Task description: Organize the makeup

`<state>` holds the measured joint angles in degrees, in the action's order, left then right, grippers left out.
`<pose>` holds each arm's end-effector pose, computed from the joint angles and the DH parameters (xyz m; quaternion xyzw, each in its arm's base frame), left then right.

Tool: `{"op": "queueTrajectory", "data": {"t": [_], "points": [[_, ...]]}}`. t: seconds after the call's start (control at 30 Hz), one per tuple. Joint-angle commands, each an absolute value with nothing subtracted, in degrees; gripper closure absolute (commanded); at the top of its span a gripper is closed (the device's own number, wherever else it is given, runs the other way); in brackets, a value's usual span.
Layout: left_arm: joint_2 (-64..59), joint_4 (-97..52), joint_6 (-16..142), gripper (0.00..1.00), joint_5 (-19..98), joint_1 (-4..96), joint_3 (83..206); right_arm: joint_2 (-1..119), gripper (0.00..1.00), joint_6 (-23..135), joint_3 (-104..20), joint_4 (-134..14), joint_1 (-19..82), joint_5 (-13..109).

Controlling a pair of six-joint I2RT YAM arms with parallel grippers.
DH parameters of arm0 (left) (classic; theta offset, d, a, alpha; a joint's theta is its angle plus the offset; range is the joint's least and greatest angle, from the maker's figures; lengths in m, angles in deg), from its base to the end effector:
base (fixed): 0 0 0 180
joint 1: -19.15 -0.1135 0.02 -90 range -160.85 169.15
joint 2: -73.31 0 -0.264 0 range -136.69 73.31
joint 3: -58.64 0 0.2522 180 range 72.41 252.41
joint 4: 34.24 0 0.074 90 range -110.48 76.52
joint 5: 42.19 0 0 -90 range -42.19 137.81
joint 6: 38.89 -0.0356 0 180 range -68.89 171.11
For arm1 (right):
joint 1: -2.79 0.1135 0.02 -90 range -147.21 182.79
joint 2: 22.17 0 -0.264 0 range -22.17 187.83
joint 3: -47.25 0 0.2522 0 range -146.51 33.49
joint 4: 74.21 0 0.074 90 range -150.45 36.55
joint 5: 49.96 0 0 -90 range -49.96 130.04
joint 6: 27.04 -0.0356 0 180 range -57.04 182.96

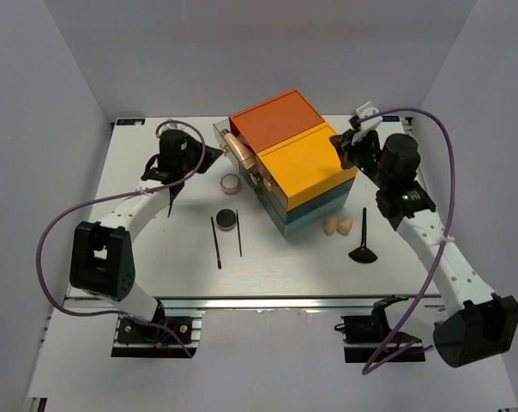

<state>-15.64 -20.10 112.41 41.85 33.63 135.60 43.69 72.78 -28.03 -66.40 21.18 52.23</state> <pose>0.3477 -0.0936 0.2769 -0.3115 0.7887 -0.3592 0.3898 0.2534 0.0922 0.3987 -0.2428 0.6537 0.1271 0.7054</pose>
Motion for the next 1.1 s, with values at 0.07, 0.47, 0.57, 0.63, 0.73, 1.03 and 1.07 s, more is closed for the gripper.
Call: {"op": "queueTrajectory", "data": {"t": [0.07,0.47,0.57,0.63,0.73,1.03,1.07], "points": [[-19.2,-27.3,114.3,0.96,30.9,33.9,140.3,37.8,1.00,73.1,-24.1,-67.8,19.1,53.9],[-25.0,-30.4,115.1,0.88,25.7,33.9,143.5,34.3,0.91,73.2,-20.0,-67.5,17.0,57.2],[-25.2,-32.5,115.4,0.83,24.1,33.9,142.4,33.8,0.86,72.5,-19.4,-67.1,16.1,59.9],[-25.5,-34.2,115.9,0.80,22.6,33.9,141.8,33.5,0.83,72.4,-19.0,-67.0,15.9,60.5],[-26.7,-33.8,116.0,0.80,21.1,33.9,142.5,32.9,0.82,72.2,-18.6,-66.8,15.4,60.8],[-13.3,-29.5,113.6,0.88,35.4,33.7,132.2,31.1,0.74,72.7,-17.9,-65.3,14.5,61.5],[-11.7,-31.4,113.9,0.86,33.4,33.7,128.3,30.8,0.68,73.2,-17.8,-64.8,14.1,63.2]]}}
